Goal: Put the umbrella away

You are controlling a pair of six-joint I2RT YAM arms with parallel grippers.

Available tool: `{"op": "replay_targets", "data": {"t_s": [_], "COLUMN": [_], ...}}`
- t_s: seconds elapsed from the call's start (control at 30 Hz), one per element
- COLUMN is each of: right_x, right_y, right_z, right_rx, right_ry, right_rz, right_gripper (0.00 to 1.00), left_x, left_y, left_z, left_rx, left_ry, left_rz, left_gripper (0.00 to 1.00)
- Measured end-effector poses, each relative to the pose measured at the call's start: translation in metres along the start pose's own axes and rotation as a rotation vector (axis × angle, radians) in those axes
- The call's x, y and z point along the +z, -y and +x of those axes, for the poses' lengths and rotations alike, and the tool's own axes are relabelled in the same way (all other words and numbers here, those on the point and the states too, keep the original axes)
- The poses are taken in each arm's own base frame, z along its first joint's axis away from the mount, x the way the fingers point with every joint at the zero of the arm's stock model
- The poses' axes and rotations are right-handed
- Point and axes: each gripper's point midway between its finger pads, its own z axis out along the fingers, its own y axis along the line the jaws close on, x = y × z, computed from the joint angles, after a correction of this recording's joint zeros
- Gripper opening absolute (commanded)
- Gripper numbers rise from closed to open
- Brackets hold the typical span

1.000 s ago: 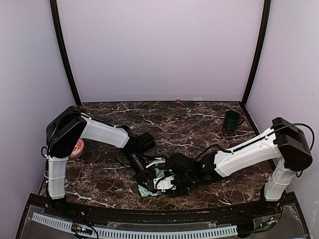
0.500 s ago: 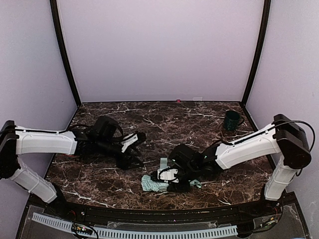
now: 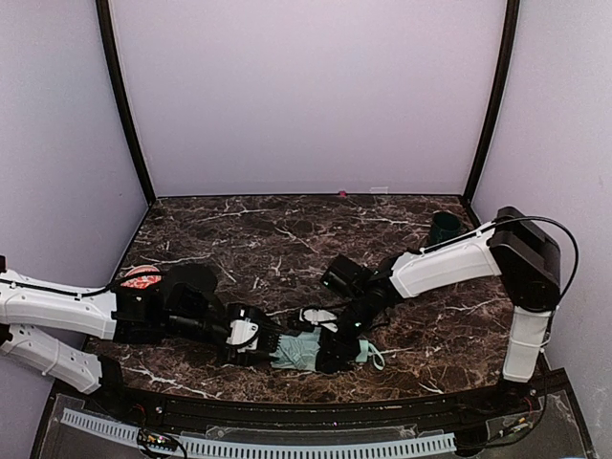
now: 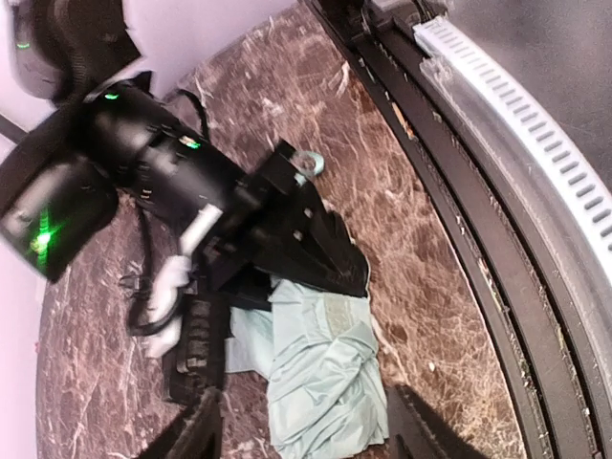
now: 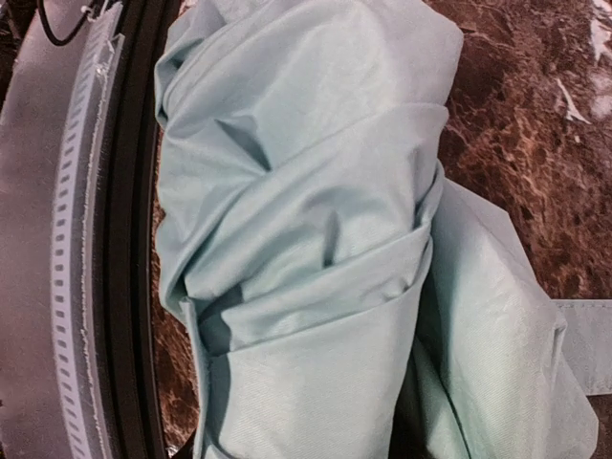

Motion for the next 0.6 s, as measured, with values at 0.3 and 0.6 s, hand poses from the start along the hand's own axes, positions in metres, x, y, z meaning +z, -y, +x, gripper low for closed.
{"op": "replay_targets", "data": {"t_s": [0.3,0.6], "right_x": [0.002,-0.005], "right_y": [-0.004,0.000], "right_z": [-0.003,0.000], "right_rx": [0.148,0.316], "right_ry": [0.028,-0.014], "right_rz": [-0.217,-0.331], "right_gripper": [0.10,0.14], "left_x": [0.050,0.078], "left_y": [0.038,0.022], "left_z": [0.061,0.073], "left_rx": [0.130,0.117], "left_ry": [-0.241,-0.369], "left_rz": [0.161,0.141], "left_gripper": [0.95,0.76]}}
